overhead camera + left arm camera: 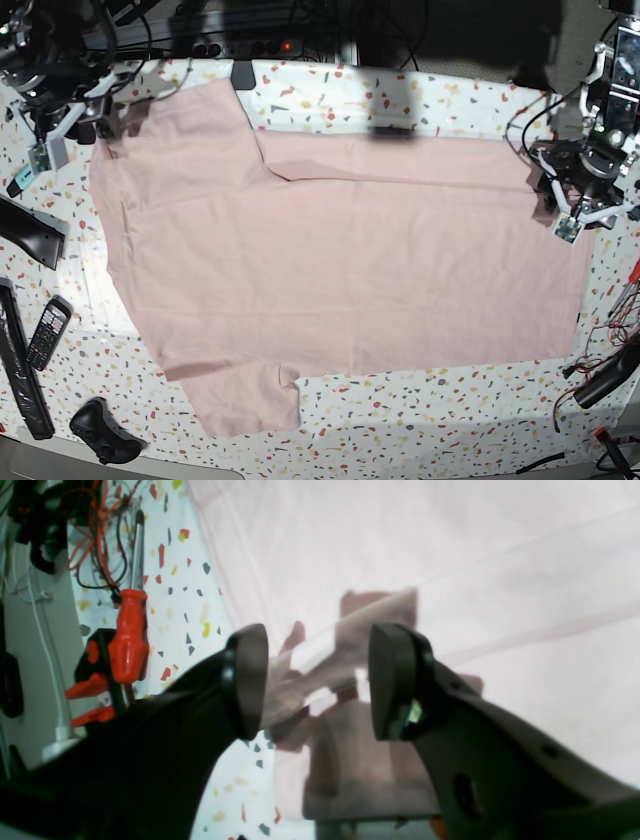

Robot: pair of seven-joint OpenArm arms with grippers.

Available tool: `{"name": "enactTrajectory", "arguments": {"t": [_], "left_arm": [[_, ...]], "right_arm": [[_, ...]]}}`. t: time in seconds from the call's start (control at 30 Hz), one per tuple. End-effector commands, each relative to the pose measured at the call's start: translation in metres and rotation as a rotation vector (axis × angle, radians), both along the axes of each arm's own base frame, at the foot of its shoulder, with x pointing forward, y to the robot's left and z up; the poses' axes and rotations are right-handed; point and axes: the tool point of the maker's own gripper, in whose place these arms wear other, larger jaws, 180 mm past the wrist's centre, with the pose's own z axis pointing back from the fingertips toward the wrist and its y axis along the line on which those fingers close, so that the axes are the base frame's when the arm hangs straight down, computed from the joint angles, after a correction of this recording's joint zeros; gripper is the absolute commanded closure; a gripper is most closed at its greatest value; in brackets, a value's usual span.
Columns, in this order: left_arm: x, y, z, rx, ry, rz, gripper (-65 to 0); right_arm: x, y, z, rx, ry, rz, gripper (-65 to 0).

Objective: Fold the T-shirt properly
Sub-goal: 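Move the right gripper away from the shirt toward its rest side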

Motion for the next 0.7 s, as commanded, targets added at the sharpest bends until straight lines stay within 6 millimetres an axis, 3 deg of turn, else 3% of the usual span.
{"name": "enactTrajectory", "arguments": {"t": [0.0, 0.2, 0.43, 0.67], "left_arm": [[0.01, 0.005, 0.016, 0.025, -0.055, -0.006, -30.7], [0.01, 0.006, 0.016, 0.025, -0.052, -0.004, -30.7], [0.01, 0.006, 0.016, 0.026, -0.052, -0.004, -30.7], [0.01, 0.006, 0.016, 0.026, -0.052, -0.004, -30.7]], "right_arm": [[-0.001, -0.006, -0.001, 0.007, 0.006, -0.01, -19.7], [-0.013, -0.03, -0.039, 0.099, 0.157, -0.057, -19.7], [0.002, -0.043, -0.046, 0.138, 0.153, -0.079, -19.7], [0.001, -0.057, -0.068, 0.183, 0.183, -0.135, -19.7]]}}
